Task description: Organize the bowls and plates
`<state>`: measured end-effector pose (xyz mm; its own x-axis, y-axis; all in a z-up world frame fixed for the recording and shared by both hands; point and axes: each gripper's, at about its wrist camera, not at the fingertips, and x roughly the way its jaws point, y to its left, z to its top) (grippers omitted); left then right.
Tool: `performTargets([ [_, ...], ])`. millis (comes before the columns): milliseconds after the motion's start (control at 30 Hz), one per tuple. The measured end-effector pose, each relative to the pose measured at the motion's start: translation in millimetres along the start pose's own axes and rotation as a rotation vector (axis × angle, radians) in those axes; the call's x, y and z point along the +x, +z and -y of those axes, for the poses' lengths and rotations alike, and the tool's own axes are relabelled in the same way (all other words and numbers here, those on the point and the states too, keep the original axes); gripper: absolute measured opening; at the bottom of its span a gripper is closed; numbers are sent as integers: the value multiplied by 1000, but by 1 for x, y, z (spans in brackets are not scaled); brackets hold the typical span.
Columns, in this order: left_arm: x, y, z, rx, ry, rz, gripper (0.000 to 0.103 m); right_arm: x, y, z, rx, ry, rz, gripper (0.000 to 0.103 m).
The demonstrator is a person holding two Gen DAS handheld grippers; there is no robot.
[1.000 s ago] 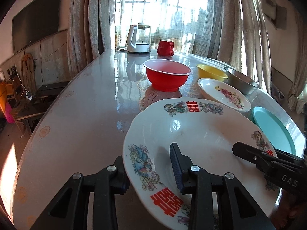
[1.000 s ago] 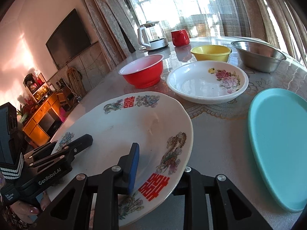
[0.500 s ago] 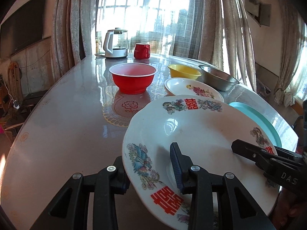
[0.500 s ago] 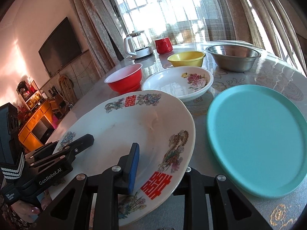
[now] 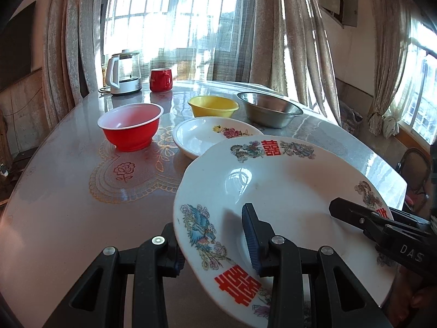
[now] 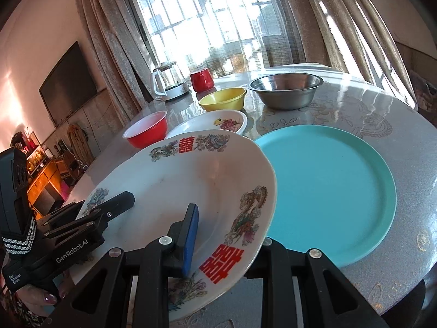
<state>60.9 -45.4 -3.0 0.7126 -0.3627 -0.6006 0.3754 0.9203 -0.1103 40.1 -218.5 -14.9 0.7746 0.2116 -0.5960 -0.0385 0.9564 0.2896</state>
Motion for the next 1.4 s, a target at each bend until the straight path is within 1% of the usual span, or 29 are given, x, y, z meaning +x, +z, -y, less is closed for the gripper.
performTargets([
  [367,18,18,45,63,-49,-15,37,-22,5,40,81,-66,41,26],
  [667,38,29,72,89,-91,-45,37,-32,8,70,133,-113,62,26],
  [833,53,35,85,106,-103,-78,37,-30,12,86,173,-129,57,26],
  [1033,74,44,97,108,-115,-108,38,-24,22,102,189,-158,57,26],
  [1200,94,48,104,124,-93,-147,38,-11,26,118,218,-172,37,26],
  [1300,99,47,105,127,-87,-152,39,-5,25,124,232,-177,24,26],
  [1400,100,48,105,124,-87,-155,39,-3,24,123,215,-196,28,27],
])
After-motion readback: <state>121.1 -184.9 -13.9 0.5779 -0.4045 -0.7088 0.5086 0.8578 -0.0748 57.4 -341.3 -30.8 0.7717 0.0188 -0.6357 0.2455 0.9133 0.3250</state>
